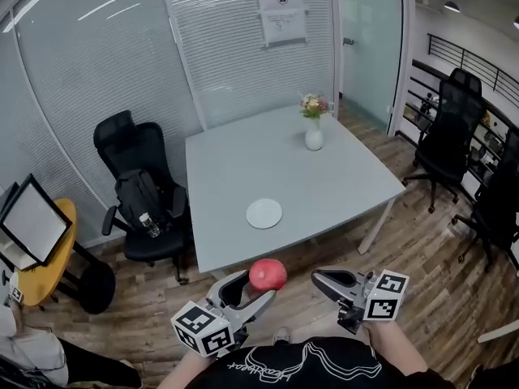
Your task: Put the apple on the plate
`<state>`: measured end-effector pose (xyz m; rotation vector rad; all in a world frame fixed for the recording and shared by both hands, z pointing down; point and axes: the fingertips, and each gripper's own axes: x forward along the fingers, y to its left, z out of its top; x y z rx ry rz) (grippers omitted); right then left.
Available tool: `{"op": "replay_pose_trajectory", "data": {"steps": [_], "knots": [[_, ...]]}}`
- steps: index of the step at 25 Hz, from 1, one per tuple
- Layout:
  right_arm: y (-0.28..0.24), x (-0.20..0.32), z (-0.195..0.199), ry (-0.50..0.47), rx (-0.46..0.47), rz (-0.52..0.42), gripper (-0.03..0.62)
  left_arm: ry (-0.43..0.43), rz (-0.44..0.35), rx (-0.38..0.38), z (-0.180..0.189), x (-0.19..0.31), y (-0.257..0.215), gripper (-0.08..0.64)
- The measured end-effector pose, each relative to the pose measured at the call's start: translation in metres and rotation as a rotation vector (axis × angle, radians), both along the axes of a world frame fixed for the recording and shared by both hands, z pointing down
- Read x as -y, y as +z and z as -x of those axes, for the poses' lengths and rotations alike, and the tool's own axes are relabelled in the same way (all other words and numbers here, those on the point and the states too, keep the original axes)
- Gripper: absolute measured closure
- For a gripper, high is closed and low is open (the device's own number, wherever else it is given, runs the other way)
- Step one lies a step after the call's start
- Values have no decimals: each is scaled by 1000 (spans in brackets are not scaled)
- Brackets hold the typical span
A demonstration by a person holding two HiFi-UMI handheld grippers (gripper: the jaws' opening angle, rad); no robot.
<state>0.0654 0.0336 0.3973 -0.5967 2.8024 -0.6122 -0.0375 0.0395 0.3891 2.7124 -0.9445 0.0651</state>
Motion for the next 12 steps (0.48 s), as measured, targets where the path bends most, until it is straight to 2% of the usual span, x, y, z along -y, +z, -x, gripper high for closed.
{"op": "replay_pose_trajectory", "data": {"steps": [7,12], "knots": [[4,93,45,17,-15,34,584,6,10,7,43,96,2,261],[5,141,69,38,-35,43,584,8,-3,14,67,149,5,261]]}}
